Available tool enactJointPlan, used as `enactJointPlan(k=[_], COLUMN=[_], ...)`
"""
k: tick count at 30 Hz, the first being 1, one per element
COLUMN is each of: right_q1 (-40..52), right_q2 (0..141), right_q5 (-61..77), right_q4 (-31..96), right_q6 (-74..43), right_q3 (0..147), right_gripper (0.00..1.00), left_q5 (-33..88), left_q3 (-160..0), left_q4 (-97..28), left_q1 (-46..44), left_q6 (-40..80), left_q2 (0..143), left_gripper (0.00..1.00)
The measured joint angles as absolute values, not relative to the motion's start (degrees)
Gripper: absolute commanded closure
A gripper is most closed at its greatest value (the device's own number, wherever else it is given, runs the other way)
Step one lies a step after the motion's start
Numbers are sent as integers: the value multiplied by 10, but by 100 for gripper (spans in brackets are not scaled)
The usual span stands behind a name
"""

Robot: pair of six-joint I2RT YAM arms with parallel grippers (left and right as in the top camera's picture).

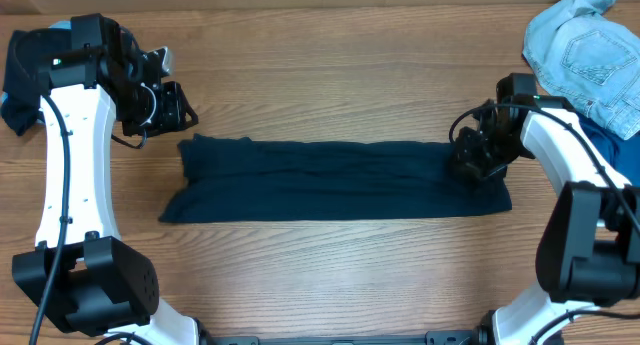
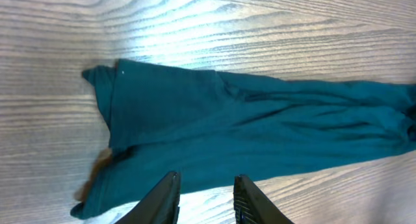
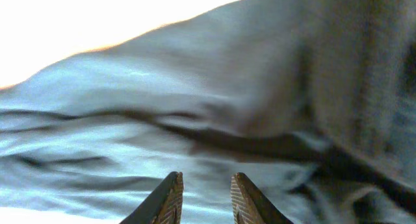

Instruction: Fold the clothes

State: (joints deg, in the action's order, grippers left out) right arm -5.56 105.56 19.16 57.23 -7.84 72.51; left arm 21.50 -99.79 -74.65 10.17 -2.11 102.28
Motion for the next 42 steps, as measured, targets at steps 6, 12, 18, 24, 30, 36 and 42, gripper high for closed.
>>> enactJointPlan(k=[6,12,18,24,30,36,42], right_q1=[-55,-55,-51,-27,-3,0,0], right_q2=[1043,1043,1044,1044,1044,1044,1044], right_q5=[223,220,221,221,221,221,221], right_q4=[516,480,495,494,499,501,502], right_q6=[-66,-66,-76,-77,-77,-77,-77], right_q3=[725,725,725,725,725,725,725], right_gripper=[65,65,51,50,50,50,50], left_q5=[215,214,180,169,140,107,130], left_q3=[-998,-998,-998,-998,-998,-998,-998], left_q4=[-718,-684,-670,-630,-629,-622,-616], left_q1=[87,30,11,13,22,70,129], left_q6=[-21,-21,-16,-14,18,54,25], left_q2=[1023,1044,1082,1150,1227,1233,1233], left_gripper=[65,65,53,67,60,43,39])
